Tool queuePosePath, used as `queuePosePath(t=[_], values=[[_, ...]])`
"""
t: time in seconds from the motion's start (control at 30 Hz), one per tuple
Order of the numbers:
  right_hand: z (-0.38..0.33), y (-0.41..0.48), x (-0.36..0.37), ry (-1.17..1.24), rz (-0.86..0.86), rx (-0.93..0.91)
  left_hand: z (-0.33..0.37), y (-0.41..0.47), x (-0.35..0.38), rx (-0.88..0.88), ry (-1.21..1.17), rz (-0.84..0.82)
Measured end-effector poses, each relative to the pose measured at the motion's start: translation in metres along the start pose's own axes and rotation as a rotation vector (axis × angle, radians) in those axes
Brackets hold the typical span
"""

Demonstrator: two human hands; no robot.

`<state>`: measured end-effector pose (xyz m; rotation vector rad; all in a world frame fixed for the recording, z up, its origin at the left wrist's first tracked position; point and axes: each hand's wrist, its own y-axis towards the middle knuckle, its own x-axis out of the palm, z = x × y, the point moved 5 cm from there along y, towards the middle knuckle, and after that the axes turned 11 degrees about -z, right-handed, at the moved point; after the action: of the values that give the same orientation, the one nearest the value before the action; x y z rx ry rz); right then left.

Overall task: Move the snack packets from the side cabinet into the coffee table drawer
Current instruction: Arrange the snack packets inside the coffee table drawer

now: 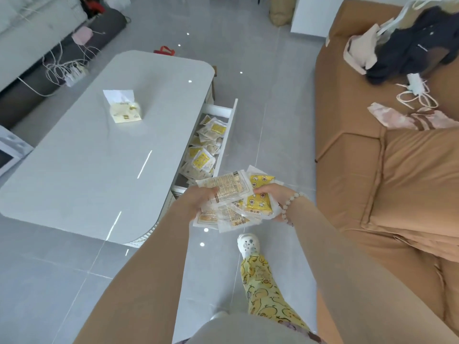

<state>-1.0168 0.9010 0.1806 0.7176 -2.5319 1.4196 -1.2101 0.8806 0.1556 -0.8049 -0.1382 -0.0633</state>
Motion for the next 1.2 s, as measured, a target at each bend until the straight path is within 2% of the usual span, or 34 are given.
queuePosePath(t=[0.37, 0.57, 0.77, 0.97, 1.2], values=[[-0.131, 0.114, -0.046, -0.058, -0.003, 0.107, 0.090, 0.125, -0.025, -0.090, -0.135, 0.098], [-0.199, 0.180, -0.065, -0.196, 0.004, 0.175, 0.128, 0.181, -0.041, -0.115, -0.256, 0.131], [-0.220, 0.221, -0.059, -0.232, 0.017, 0.278, 0.129, 0.218, -0.074, -0.196, -0.325, 0.219], [-0.248, 0.269, -0.046, -0.266, 0.037, 0.361, 0.134, 0.265, -0.111, -0.224, -0.379, 0.193], [-0.292, 0.341, -0.030, -0.473, 0.101, 0.545, 0.150, 0.318, -0.157, -0.231, -0.432, 0.226]])
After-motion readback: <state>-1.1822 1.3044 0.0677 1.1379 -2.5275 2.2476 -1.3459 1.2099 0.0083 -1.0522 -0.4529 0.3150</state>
